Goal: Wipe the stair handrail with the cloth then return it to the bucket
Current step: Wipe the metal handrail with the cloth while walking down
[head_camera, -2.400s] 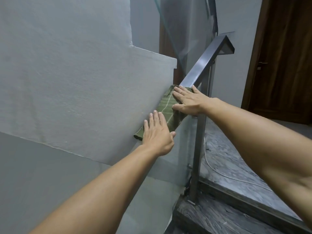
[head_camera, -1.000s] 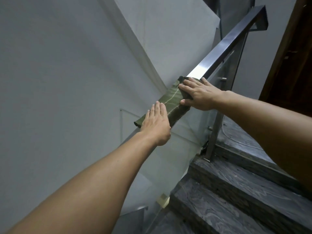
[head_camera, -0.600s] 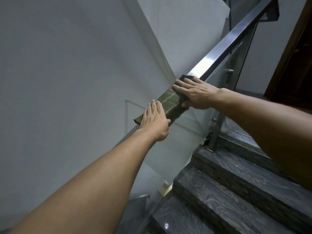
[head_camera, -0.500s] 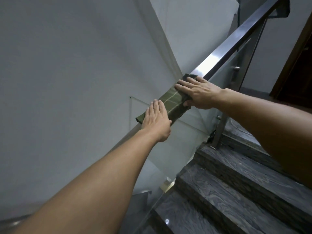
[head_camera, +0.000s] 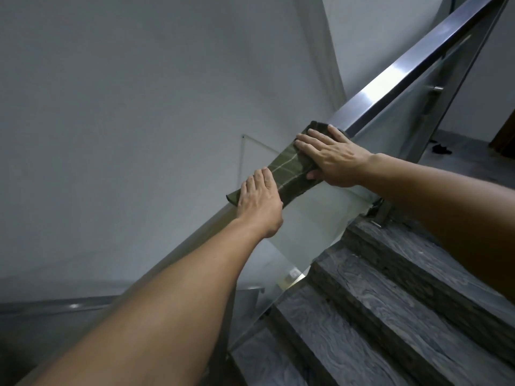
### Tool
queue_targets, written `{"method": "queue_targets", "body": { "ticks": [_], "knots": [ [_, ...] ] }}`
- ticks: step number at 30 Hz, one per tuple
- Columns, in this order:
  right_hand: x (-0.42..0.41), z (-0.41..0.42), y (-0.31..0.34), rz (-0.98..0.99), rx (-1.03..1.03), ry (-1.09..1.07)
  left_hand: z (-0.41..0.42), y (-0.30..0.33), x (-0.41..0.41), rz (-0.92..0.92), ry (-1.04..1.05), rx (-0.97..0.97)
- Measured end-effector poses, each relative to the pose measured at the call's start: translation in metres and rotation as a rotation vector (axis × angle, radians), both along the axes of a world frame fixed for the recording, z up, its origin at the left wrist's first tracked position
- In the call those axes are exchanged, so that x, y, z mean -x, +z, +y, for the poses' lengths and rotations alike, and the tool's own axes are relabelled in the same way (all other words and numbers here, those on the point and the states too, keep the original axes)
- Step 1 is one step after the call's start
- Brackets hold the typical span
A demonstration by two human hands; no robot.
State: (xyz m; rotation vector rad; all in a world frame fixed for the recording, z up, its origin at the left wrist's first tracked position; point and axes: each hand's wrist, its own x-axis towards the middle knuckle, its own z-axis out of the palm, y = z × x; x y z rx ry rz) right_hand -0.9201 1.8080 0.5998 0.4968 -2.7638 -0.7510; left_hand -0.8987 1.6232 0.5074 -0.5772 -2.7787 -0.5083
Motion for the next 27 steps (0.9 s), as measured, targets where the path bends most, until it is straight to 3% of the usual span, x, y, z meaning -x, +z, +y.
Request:
{"method": "queue_targets", "body": {
  "ticks": [27],
  "knots": [
    [-0.047, -0.116, -0.103, -0.002, 0.101, 0.292, -0.131, -0.110, -0.066, -0.024, 0.155, -0.133]
  ]
}}
